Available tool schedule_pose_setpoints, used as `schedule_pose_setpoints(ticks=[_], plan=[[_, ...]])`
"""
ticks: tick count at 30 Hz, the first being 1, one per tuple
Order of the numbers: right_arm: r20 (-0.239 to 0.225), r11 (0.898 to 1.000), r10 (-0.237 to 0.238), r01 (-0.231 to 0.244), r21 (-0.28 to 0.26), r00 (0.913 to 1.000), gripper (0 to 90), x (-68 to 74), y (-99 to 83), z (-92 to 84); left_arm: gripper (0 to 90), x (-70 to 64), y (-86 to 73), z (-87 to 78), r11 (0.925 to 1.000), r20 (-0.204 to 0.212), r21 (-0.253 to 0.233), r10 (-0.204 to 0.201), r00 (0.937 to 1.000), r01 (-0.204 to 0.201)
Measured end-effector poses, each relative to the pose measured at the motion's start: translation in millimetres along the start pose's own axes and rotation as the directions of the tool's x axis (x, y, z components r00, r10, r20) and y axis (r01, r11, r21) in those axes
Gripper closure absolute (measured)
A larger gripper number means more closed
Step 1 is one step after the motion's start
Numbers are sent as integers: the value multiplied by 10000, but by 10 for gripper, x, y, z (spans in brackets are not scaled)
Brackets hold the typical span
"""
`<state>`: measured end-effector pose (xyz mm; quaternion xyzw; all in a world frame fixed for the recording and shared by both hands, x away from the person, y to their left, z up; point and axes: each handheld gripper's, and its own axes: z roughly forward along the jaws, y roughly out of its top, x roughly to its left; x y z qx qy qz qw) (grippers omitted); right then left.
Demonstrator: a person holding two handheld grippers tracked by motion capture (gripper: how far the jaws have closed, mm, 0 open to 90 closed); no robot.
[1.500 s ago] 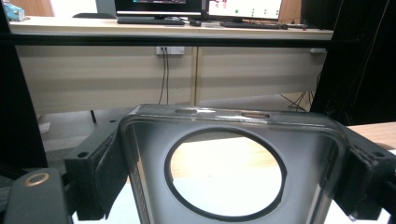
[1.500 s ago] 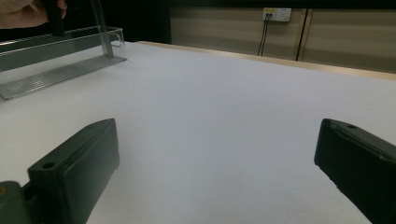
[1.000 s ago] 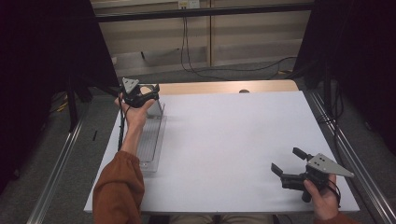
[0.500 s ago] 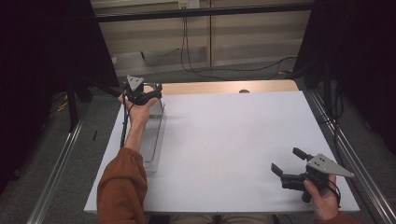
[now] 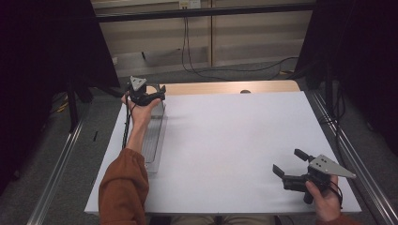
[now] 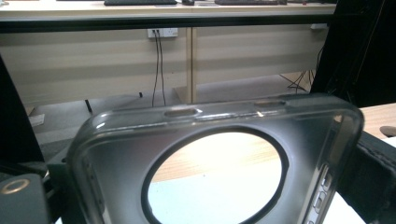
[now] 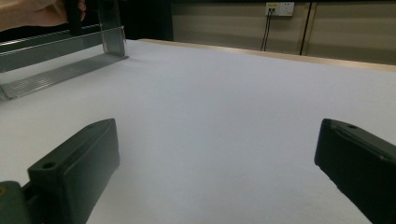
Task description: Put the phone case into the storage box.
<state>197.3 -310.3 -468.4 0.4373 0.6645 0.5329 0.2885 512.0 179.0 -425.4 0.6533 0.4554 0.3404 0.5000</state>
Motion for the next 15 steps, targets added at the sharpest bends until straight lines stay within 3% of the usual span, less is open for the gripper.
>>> schedule_pose_setpoints(ticks=[1,4,9,11,15], plan=[[-14,10000,30,-30,15,10000,0,3,0,1,48,1,7,-10,10000,-135,52,9,9999,-9],[-21,10000,-3,3,5,10000,0,2,1,1,30,25,7,-29,9999,167,-29,-146,9998,147],[-33,10000,20,-20,17,10000,0,5,0,2,16,35,4,-89,9997,69,-130,-187,9998,188],[-32,10000,-18,18,-3,10000,0,4,0,2,12,53,-6,-110,9991,271,-253,-335,9991,341],[-55,10000,13,-13,3,10000,0,3,0,5,12,61,-36,-155,9993,182,-46,-382,9991,383]])
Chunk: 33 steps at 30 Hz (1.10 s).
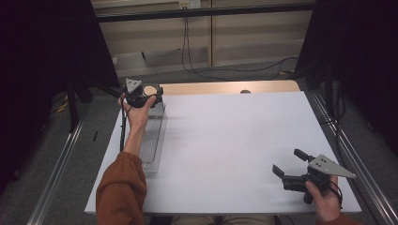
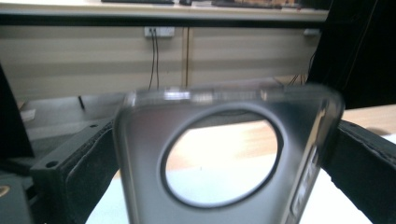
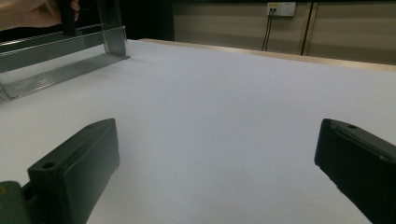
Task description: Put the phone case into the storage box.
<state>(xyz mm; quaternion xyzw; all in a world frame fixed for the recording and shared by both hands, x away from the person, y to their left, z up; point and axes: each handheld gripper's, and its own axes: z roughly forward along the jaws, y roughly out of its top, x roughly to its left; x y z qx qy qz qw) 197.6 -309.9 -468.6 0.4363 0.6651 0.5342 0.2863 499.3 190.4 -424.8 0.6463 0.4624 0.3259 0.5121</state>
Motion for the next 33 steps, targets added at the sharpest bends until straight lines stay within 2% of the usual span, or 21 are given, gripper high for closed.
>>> schedule_pose_setpoints(ticks=[3,4,7,9,13,16,18,25,27,28,33], plan=[[-12,10000,31,-31,-28,10000,0,0,3,15,15,7,-26,-37,10000,194,-97,-11,9998,12],[-5,10000,57,-57,-17,10000,0,-1,3,17,14,6,-24,-51,10000,50,-78,-22,10000,23],[-28,10000,-22,22,11,10000,0,-10,-2,17,13,30,-20,-91,9998,175,-90,-163,9997,165],[-50,10000,-13,13,0,10000,0,-14,-3,20,17,42,-12,-136,9993,199,-288,-240,9995,246],[-33,10000,6,-6,1,10000,0,-8,-4,32,17,68,-3,-204,9996,117,-243,-170,9998,173],[-75,10000,-42,42,22,10000,0,-11,-1,25,17,86,-16,-247,9989,12,-383,-262,9997,263],[-66,10000,-15,15,0,10000,0,-6,0,27,19,80,-18,-281,9985,-44,-524,-179,9998,176],[25,10000,-14,14,7,10000,0,-8,-5,35,23,68,4,-364,9987,131,-517,8,9999,-1],[46,10000,8,-8,16,10000,0,-7,-4,31,23,69,-1,-408,9982,39,-594,-47,10000,50],[24,10000,12,-12,43,10000,0,-3,-3,28,23,70,-12,-424,9975,250,-693,-126,9996,143],[25,9999,-87,87,58,10000,0,9,4,25,23,53,-23,-511,9969,281,-770,-162,9995,183]])
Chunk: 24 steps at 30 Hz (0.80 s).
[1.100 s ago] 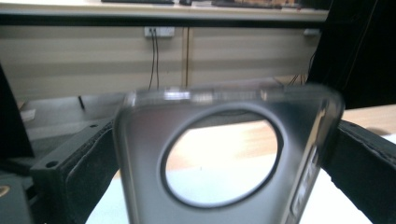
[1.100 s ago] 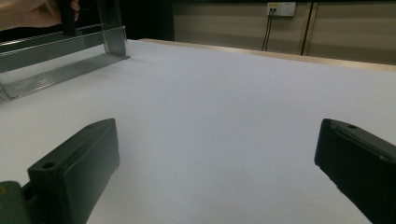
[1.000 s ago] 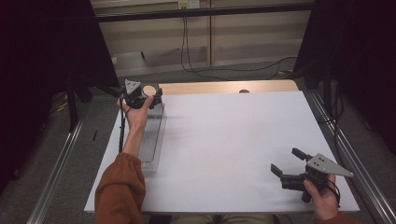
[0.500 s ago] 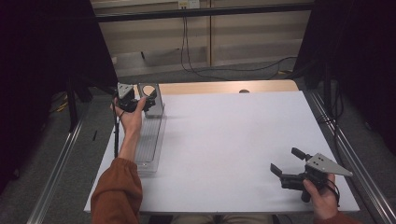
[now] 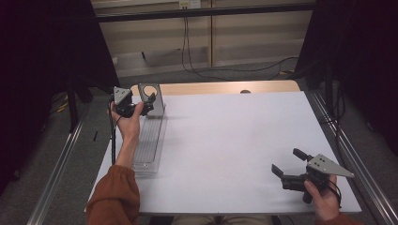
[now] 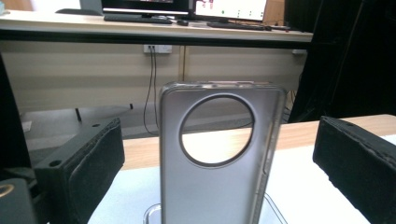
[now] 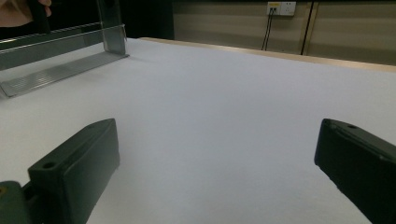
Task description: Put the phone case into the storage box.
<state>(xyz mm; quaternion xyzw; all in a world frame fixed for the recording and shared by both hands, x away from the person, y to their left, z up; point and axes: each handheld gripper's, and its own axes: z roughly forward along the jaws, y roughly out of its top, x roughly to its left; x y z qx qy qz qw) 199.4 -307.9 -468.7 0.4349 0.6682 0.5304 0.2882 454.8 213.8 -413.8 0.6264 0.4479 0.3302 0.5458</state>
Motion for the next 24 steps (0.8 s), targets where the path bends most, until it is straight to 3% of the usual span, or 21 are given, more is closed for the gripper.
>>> schedule_pose_setpoints(ticks=[4,7,8,12,15,17,21,24], plan=[[36,10000,-52,52,-22,10000,0,4,4,-2,30,-30,49,-88,9998,141,-209,52,9999,-49],[91,10000,41,-40,-39,10000,0,16,7,-6,30,-41,73,-160,9993,333,-213,326,9989,-319],[109,10000,35,-34,-58,9999,0,18,7,-4,30,-54,72,-177,9995,408,-267,196,9990,-185],[75,10000,-63,64,-44,10000,0,16,10,-9,30,-54,84,-252,9992,616,-192,371,9974,-360],[114,10000,18,-17,-35,9999,0,23,12,-4,36,-79,89,-299,9994,711,-261,243,9972,-225],[78,10000,-94,94,-34,9999,0,20,11,-4,36,-97,84,-331,9995,985,-305,145,9950,-116],[71,9999,-82,82,-61,9999,0,26,12,-3,36,-153,65,-405,9993,1118,-312,252,9934,-219],[95,10000,-73,74,-65,9999,0,25,11,-2,50,-172,58,-461,9982,1518,-514,397,9876,-323]])
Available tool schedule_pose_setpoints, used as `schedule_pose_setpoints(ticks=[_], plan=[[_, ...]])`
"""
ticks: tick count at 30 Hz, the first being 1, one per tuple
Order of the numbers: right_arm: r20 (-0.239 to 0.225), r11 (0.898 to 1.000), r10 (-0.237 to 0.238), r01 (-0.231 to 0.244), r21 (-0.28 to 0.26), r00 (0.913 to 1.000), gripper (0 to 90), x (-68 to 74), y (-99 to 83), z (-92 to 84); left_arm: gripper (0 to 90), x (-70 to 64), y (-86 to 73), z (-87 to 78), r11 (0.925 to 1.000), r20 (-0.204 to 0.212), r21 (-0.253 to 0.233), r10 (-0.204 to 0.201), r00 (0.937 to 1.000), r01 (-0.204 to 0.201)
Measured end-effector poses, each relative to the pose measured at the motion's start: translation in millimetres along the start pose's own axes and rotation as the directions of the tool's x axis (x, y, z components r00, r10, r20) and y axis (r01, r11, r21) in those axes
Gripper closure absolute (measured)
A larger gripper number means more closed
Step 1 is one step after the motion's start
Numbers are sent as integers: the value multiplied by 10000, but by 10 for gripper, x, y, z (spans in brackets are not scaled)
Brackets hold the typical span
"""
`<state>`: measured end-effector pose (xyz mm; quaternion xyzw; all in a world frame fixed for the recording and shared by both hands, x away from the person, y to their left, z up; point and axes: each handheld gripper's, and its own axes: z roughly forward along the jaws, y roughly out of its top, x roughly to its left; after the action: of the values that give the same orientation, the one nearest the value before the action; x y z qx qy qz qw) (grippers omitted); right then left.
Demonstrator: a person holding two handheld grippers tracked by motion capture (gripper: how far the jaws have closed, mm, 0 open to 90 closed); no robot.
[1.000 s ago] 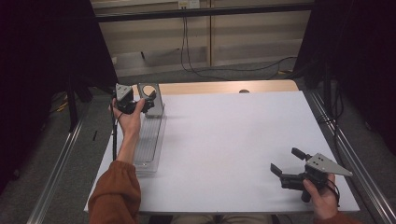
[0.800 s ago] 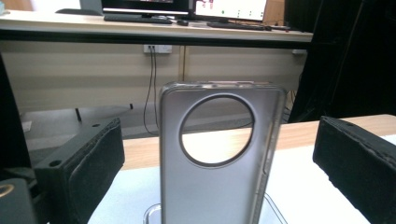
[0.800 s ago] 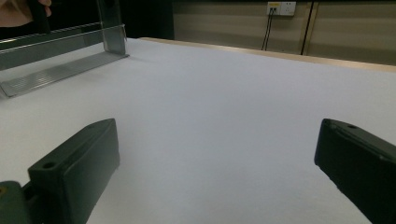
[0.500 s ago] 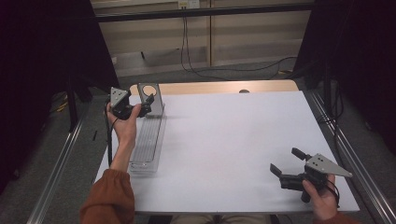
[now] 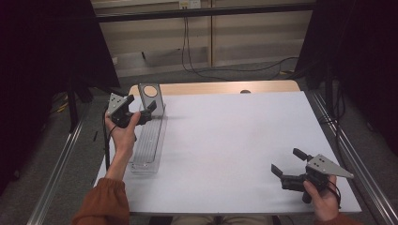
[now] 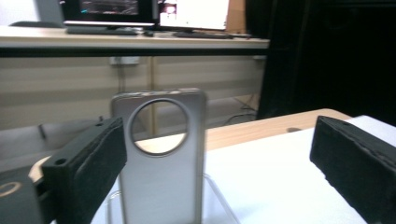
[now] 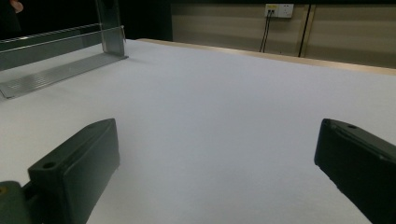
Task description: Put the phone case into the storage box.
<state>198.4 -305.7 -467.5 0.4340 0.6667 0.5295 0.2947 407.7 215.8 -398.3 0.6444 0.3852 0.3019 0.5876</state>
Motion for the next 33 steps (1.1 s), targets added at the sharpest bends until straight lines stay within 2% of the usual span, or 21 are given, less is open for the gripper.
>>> schedule_pose_setpoints(ticks=[2,4,5,6,7,8,11,13,14,15,17,19,22,23,26,27,30,31,33], plan=[[-10,10000,-19,19,-6,10000,0,0,0,0,61,-17,-1,-38,9999,-48,17,107,9999,-107],[-10,10000,-36,36,-22,10000,0,2,1,3,60,-42,-7,-72,10000,113,-52,6,9999,-5],[3,10000,-13,13,-12,10000,0,7,1,6,59,-51,-6,-101,9999,78,8,132,9999,-132],[-4,10000,-7,7,-2,10000,0,8,2,6,57,-79,-9,-115,9998,152,-190,-75,9999,78],[-11,10000,-38,38,-17,10000,0,5,1,5,57,-82,-7,-149,9999,186,-114,74,9998,-72],[-9,10000,-50,50,-13,10000,0,1,0,4,56,-99,-5,-165,9996,207,-294,33,9998,-27],[38,10000,29,-29,-1,10000,0,1,0,6,55,-126,21,-218,9993,304,-369,50,9995,-39],[48,10000,-2,2,-14,10000,0,5,2,8,55,-134,34,-264,9992,307,-307,248,9992,-239],[7,10000,-37,37,-9,10000,0,4,3,5,55,-154,32,-280,9993,314,-380,59,9995,-47],[24,10000,-32,32,-21,10000,0,4,3,2,55,-147,30,-313,9995,366,-286,156,9992,-145],[35,10000,-25,25,3,10000,0,-1,2,1,55,-172,24,-370,9992,390,-391,16,9992,-1],[39,10000,-9,9,11,10000,0,-1,1,1,55,-175,23,-446,9991,443,-324,297,9986,-283],[67,10000,-4,4,-6,10000,0,6,3,8,42,-205,10,-513,9991,504,-354,244,9984,-226],[60,10000,3,-3,3,10000,0,8,4,8,42,-201,5,-545,9988,495,-307,385,9980,-370],[44,10000,-39,39,1,10000,0,5,7,-1,39,-223,-26,-633,9987,582,-350,378,9976,-358],[50,10000,-4,4,-9,10000,0,5,6,-1,40,-220,-39,-672,9987,584,-281,431,9974,-415],[120,10000,20,-20,-3,9999,0,1,4,7,38,-225,-79,-752,9993,388,-353,169,9991,-155],[147,10000,73,-73,-44,9999,0,4,5,9,36,-227,-88,-778,9992,441,-396,99,9990,-82],[99,10000,15,-15,-29,9999,0,5,7,7,35,-234,-111,-841,9990,330,-346,308,9990,-296]])
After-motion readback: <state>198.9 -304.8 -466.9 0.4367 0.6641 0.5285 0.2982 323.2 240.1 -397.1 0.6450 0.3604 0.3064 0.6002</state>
